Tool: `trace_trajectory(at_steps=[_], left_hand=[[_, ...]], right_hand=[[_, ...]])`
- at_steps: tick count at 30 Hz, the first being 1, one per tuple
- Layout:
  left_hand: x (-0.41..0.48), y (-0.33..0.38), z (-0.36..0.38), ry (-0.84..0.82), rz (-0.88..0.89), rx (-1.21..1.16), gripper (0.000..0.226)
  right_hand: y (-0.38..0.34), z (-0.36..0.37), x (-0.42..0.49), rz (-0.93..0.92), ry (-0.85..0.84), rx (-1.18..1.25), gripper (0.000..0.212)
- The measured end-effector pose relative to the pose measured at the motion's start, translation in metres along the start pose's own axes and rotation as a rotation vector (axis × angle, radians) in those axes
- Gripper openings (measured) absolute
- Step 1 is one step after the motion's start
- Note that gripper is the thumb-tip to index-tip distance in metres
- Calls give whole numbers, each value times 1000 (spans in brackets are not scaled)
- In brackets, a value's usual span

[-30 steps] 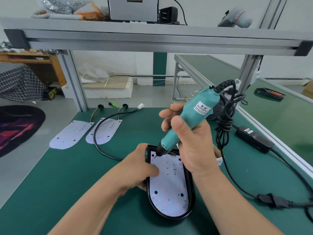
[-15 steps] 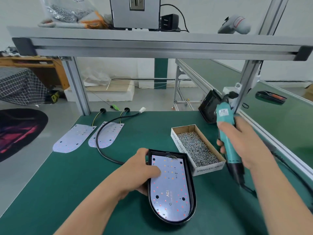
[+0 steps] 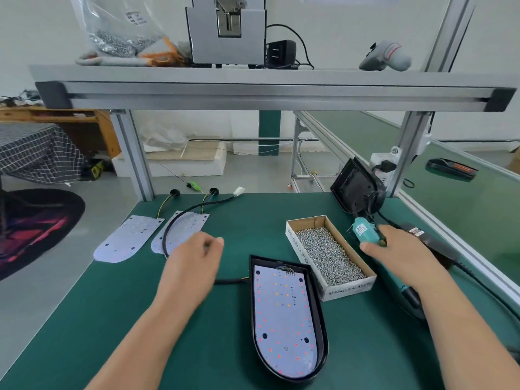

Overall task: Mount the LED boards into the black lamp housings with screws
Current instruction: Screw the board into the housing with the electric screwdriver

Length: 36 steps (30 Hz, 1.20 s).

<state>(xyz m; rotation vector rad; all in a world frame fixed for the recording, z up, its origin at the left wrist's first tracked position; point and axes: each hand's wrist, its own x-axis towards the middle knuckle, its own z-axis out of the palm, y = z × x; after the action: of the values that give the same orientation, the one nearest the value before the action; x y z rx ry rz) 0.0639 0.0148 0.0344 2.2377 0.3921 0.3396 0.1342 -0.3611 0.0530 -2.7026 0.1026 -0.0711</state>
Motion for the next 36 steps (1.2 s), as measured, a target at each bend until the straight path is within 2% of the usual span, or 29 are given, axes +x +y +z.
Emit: trace_trajectory(at_steps=[2,3,5,7,9,11,12,14,16,19,24,26,28,31,34,36], left_hand=[[13,-14,-8,148,-3,126,18],[18,-20,-13,188,-26,189,20],[28,-33,-19,195,-118,338,32],[33,-40,-22,180,-197,430,29],[34,-42,-24,163,-202,475,20],[35,-42,-24,164,-182,477,12],[35,-42,-24,166,-180,468,9],[36,-42,-24,174,-179,452,7],[37,-43,-25,185,-196,432,10],[38,-45,-27,207,-225,361,11],[40,-46,-28,229,-164,200,8],[39,-43,-28,256,-134,136,22],[36,-40,-26,307,-80,78,24],[28,-32,-25,346,-15,-27,28],[22,-25,-21,337,82,-123,41],[22,-24,-19,351,148,-213,46]], right_hand=[[-1,0,-1,0,-23,-53,40],[-2,-1,-3,8,-27,-71,47],[-2,-1,-6,31,-40,-93,59],[-5,-2,-12,38,-9,-130,64],[-14,-5,-20,-6,145,-140,60],[-30,-11,-35,-103,307,-31,40],[-40,-14,-42,-159,300,44,28],[-59,-16,-59,-261,91,54,30],[-76,-9,-74,-330,-163,-74,34],[-90,3,-89,-473,-280,-279,33],[-92,11,-94,-541,-349,-320,30],[-94,13,-92,-531,-366,-271,32],[-95,15,-92,-538,-363,-253,29],[-95,14,-89,-565,-317,-208,29],[-94,14,-85,-626,-197,-119,16],[-96,16,-82,-662,-119,-19,20]])
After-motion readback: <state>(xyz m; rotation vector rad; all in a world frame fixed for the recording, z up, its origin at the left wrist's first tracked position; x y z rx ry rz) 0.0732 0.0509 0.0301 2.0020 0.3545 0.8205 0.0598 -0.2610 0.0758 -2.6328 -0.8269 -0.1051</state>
